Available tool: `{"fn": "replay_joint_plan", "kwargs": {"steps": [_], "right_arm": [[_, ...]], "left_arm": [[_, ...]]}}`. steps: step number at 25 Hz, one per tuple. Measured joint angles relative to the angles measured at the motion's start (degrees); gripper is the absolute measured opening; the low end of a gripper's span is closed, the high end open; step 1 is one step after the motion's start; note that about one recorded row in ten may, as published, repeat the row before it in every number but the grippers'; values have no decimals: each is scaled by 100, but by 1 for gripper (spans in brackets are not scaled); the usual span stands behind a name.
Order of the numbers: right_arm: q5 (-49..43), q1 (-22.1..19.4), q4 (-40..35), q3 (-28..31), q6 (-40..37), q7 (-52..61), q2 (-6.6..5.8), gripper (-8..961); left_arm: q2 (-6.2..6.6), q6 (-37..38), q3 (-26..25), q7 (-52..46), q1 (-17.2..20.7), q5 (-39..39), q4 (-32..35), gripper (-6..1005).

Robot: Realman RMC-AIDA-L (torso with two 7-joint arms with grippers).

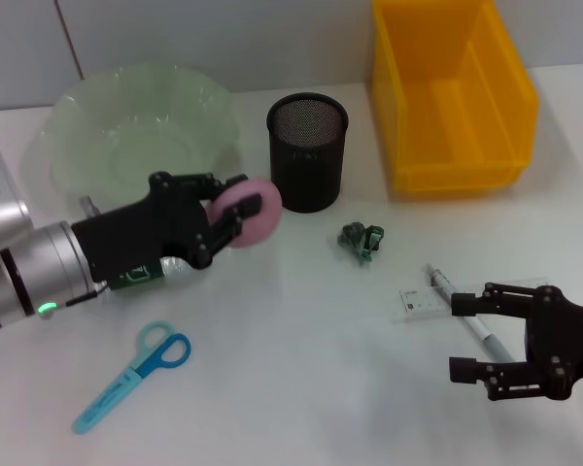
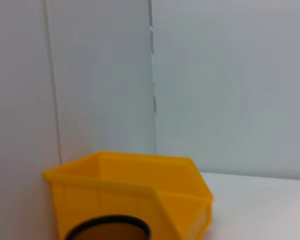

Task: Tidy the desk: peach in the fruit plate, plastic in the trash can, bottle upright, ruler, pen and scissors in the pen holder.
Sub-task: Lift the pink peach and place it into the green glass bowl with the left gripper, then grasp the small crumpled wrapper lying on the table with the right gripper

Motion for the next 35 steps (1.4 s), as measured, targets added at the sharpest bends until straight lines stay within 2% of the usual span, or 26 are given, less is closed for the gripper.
{"fn": "replay_joint_plan", "kwargs": {"steps": [3, 6, 13, 15, 19, 21, 25, 29, 32, 33, 34, 35], "right_arm": [[7, 12, 0, -1, -69, 0, 7, 835], [7, 27, 0, 0, -112, 0, 7, 834], [11, 41, 0, 0, -138, 0, 7, 834], [19, 36, 0, 0, -138, 0, 8, 834], [34, 30, 0, 0, -134, 0, 11, 835], [35, 34, 0, 8, -112, 0, 12, 835], [40, 38, 0, 52, -88, 0, 14, 835], [94, 32, -23, 115, -85, 0, 16, 834], [133, 29, -45, 263, -114, 31, 14, 834], [221, 58, -178, 387, -233, 258, -12, 834], [221, 58, -178, 387, -233, 258, -12, 835], [300, 66, -296, 417, -294, 414, -19, 835]], "left_arm": [[45, -56, -134, 104, -67, -194, 25, 247], [35, -448, -244, 283, -155, -821, 189, 236], [-50, -2255, -222, 389, -340, -2166, 217, 188], [-63, -2376, -212, 389, -341, -2258, 204, 153], [-95, -2578, -196, 370, -344, -2307, 176, 212], [-95, -2591, -196, 367, -344, -2301, 164, 241], [-96, -2492, -99, 261, -332, -2272, 145, 491], [-61, -2156, 274, -54, -272, -2278, 185, 571], [-37, -1657, 414, -263, -160, -2283, 267, 630], [-29, -901, 589, -305, -16, -2269, 368, 650], [-29, -901, 589, -305, -16, -2269, 368, 670], [-24, -509, 744, -323, 60, -2266, 408, 690]]}}
